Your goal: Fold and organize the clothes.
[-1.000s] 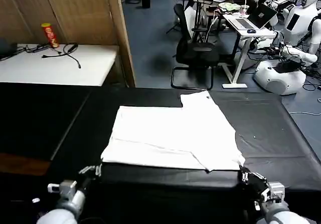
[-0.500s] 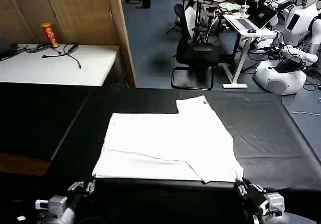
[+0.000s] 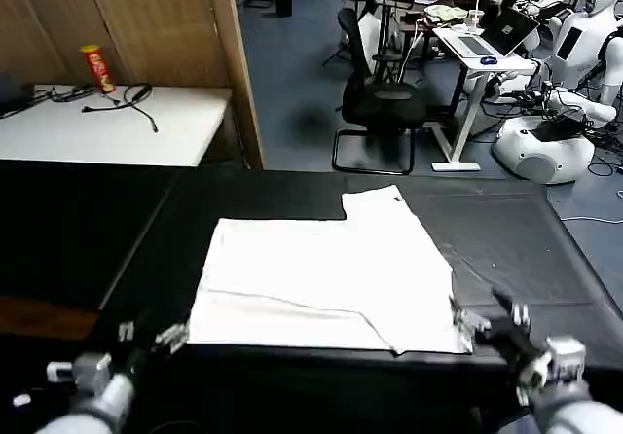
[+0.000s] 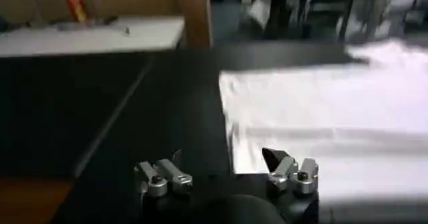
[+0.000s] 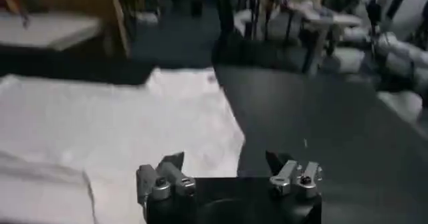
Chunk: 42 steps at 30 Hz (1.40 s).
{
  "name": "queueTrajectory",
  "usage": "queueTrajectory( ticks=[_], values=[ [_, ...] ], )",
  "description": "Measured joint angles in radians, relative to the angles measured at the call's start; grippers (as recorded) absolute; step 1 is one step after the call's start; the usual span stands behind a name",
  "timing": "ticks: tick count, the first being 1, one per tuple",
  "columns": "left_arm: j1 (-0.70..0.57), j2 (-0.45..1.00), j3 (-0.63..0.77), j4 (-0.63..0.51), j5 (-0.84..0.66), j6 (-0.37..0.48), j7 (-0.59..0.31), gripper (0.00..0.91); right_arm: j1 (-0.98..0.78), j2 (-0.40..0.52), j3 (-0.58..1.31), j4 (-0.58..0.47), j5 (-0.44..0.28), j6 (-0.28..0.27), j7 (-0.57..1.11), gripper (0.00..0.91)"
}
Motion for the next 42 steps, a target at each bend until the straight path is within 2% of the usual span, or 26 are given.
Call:
queueTrajectory(
  ticks=[8, 13, 19, 24, 27, 31, 37, 38, 39, 40, 41, 42],
  values=[
    [-0.388, 0.059, 0.134, 0.253, -0.118, 0.049, -0.005, 0.878, 0.390, 0.035, -0.240, -0.346, -0.018, -0.037, 0.018, 0.878],
    [-0.616, 0.084, 0.240, 0.437, -0.183, 0.089, 0.007, 0.878, 0.551, 0.056, -0.347, -0.517, -0.009, -0.042, 0.017, 0.878],
    [-0.830, 0.079, 0.345, 0.642, -0.180, 0.121, 0.039, 0.878, 0.703, 0.081, -0.441, -0.712, 0.033, -0.040, -0.008, 0.878],
    [-0.939, 0.062, 0.400, 0.788, -0.180, 0.167, 0.047, 0.878, 0.788, 0.107, -0.495, -0.832, 0.041, -0.047, -0.011, 0.878],
    [-0.969, 0.062, 0.417, 0.842, -0.179, 0.188, 0.059, 0.878, 0.825, 0.126, -0.512, -0.889, 0.019, -0.055, -0.012, 0.878],
    [-0.984, 0.058, 0.426, 0.879, -0.174, 0.193, 0.067, 0.878, 0.848, 0.149, -0.531, -0.938, -0.009, -0.060, -0.014, 0.878],
    [-0.986, 0.050, 0.430, 0.900, -0.162, 0.189, 0.089, 0.878, 0.855, 0.156, -0.538, -0.951, -0.022, -0.063, -0.014, 0.878],
    [-0.986, 0.047, 0.430, 0.905, -0.154, 0.184, 0.093, 0.751, 0.855, 0.156, -0.538, -0.952, -0.022, -0.063, -0.014, 0.848],
    [-0.988, 0.044, 0.430, 0.909, -0.150, 0.182, 0.093, 0.536, 0.855, 0.156, -0.538, -0.953, -0.022, -0.064, -0.015, 0.741],
    [-0.988, 0.041, 0.430, 0.911, -0.147, 0.181, 0.093, 0.449, 0.855, 0.157, -0.537, -0.954, -0.022, -0.065, -0.015, 0.692],
    [-0.987, 0.039, 0.429, 0.912, -0.145, 0.179, 0.093, 0.224, 0.855, 0.158, -0.536, -0.954, -0.022, -0.065, -0.015, 0.663],
    [-0.984, 0.038, 0.429, 0.913, -0.145, 0.177, 0.094, 0.176, 0.853, 0.158, -0.534, -0.954, -0.022, -0.066, -0.015, 0.546]
  ],
)
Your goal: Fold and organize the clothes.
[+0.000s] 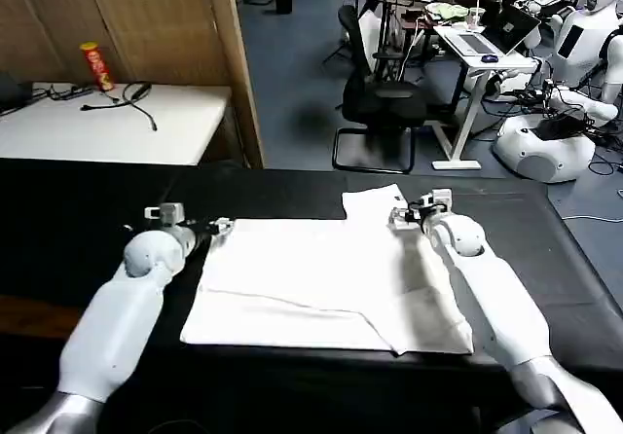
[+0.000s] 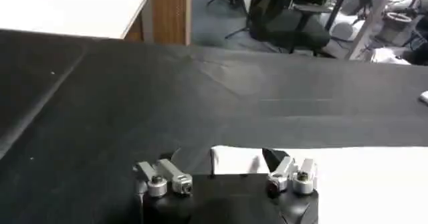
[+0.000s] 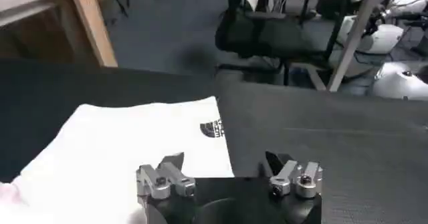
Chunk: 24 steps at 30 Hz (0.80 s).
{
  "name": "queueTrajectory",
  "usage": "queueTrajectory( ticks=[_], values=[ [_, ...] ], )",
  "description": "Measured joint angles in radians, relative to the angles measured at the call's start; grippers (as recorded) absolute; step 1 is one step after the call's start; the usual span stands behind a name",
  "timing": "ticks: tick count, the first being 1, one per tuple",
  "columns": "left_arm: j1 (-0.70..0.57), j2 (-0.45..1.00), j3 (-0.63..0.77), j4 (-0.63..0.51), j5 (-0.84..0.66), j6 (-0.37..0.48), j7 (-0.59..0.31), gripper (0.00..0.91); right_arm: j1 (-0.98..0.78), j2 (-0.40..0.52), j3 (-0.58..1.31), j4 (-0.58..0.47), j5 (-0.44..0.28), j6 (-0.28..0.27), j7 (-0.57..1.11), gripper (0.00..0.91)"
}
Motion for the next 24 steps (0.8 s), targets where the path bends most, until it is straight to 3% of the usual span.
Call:
queueTrajectory(
  ticks=[1, 2, 4, 8, 13, 18, 24],
  values=[
    [0.001, 0.000, 0.000, 0.001, 0.001, -0.001, 0.001, 0.176, -0.002, 0.001, 0.001, 0.000, 0.000, -0.002, 0.000, 0.497],
    [0.002, -0.002, -0.001, 0.003, 0.007, -0.008, 0.004, 0.166, -0.004, 0.001, 0.002, 0.000, 0.000, -0.003, 0.000, 0.332],
    [0.003, -0.006, -0.001, 0.008, 0.013, -0.012, 0.005, 0.137, -0.008, 0.001, 0.004, 0.005, 0.000, -0.006, -0.001, 0.205],
    [0.008, -0.009, -0.003, 0.007, 0.022, -0.016, 0.021, 0.078, -0.018, 0.000, 0.011, 0.017, 0.000, -0.012, -0.004, 0.068],
    [0.016, -0.009, -0.001, -0.004, 0.036, -0.019, 0.039, 0.000, -0.030, -0.001, 0.018, 0.026, -0.023, 0.012, -0.028, 0.049],
    [0.016, -0.010, -0.001, -0.012, 0.043, -0.025, 0.040, 0.000, -0.045, -0.010, 0.030, 0.047, -0.042, 0.083, -0.060, 0.020],
    [0.022, -0.009, -0.018, -0.038, 0.046, -0.040, 0.031, 0.000, -0.076, -0.039, 0.053, 0.107, -0.041, 0.121, -0.094, 0.020]
  ],
)
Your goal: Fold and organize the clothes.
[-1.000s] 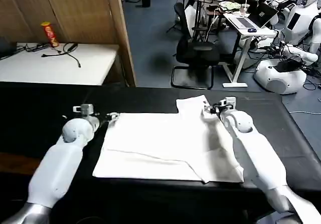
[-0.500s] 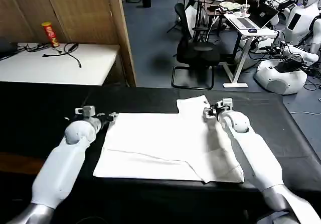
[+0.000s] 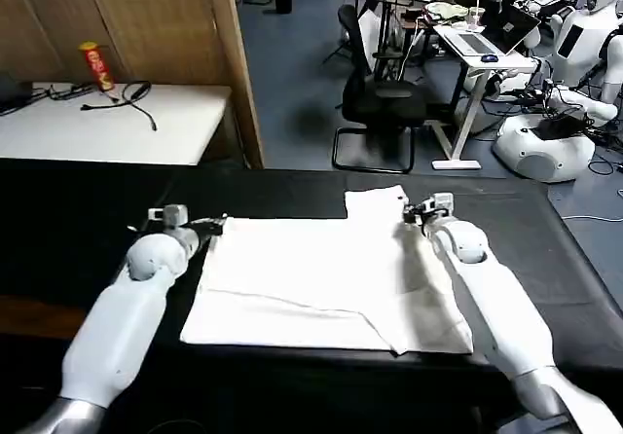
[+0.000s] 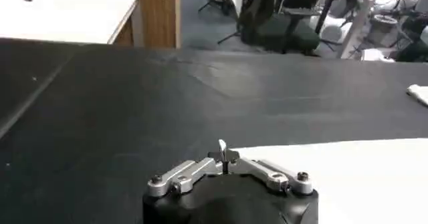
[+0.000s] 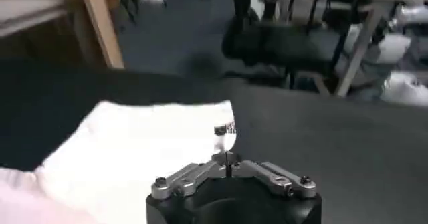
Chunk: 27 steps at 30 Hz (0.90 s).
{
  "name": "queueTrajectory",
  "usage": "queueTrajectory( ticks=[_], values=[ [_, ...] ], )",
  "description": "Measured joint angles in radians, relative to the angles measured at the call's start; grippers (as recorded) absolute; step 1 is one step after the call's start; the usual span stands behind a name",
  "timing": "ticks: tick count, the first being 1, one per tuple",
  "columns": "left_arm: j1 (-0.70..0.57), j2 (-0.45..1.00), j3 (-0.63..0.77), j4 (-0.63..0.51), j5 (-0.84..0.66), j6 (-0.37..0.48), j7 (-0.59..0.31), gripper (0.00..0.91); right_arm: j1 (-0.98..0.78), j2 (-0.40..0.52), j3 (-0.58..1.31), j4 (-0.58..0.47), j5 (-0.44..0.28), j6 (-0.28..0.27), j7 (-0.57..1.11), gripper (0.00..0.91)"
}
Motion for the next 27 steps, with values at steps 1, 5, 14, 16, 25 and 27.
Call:
queueTrajectory(
  ticks=[1, 5, 14, 16, 25, 27],
  values=[
    [0.004, 0.002, -0.004, -0.007, -0.001, 0.000, -0.001, 0.000, -0.007, -0.006, 0.005, 0.015, 0.000, 0.001, -0.001, 0.020],
    [0.024, 0.022, -0.027, -0.057, -0.005, 0.001, -0.013, 0.000, -0.045, -0.037, 0.031, 0.082, 0.009, 0.001, -0.010, 0.020],
    [0.139, 0.087, -0.087, -0.233, -0.048, -0.003, -0.005, 0.000, -0.171, -0.120, 0.092, 0.261, 0.042, -0.024, -0.020, 0.010],
    [0.183, 0.106, -0.103, -0.280, -0.054, -0.003, -0.004, 0.000, -0.207, -0.140, 0.103, 0.301, 0.042, -0.041, -0.017, 0.010],
    [0.379, 0.179, -0.160, -0.473, -0.072, 0.000, -0.014, 0.000, -0.423, -0.243, 0.184, 0.508, 0.039, -0.081, -0.004, 0.010],
    [0.418, 0.195, -0.173, -0.515, -0.074, 0.013, -0.015, 0.000, -0.478, -0.259, 0.202, 0.552, 0.039, -0.094, 0.005, 0.010]
  ],
)
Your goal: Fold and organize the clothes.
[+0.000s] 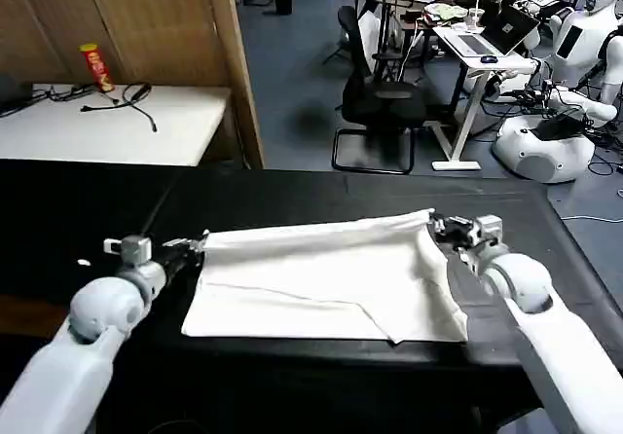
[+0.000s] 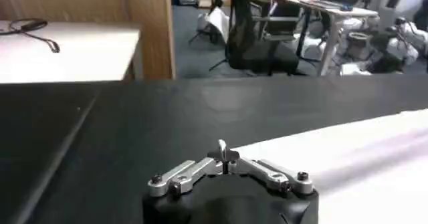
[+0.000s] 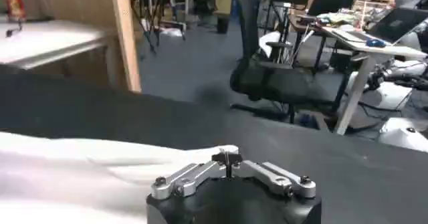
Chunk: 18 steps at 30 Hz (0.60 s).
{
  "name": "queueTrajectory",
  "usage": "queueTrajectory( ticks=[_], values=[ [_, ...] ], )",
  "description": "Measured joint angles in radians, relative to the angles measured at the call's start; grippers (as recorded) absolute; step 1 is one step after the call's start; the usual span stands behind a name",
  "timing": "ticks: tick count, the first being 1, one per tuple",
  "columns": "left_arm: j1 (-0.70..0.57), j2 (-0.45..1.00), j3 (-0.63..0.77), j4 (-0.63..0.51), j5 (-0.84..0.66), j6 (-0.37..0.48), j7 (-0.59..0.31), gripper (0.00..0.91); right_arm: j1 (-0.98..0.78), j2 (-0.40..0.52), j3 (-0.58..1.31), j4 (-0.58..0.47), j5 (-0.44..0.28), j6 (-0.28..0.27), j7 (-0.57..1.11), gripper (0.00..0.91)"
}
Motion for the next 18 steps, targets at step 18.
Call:
queueTrajectory(
  ticks=[18],
  values=[
    [0.268, 0.025, -0.086, -0.150, 0.098, 0.017, 0.011, 0.000, -0.209, -0.014, 0.044, 0.155, -0.027, -0.114, 0.034, 0.010]
  ],
)
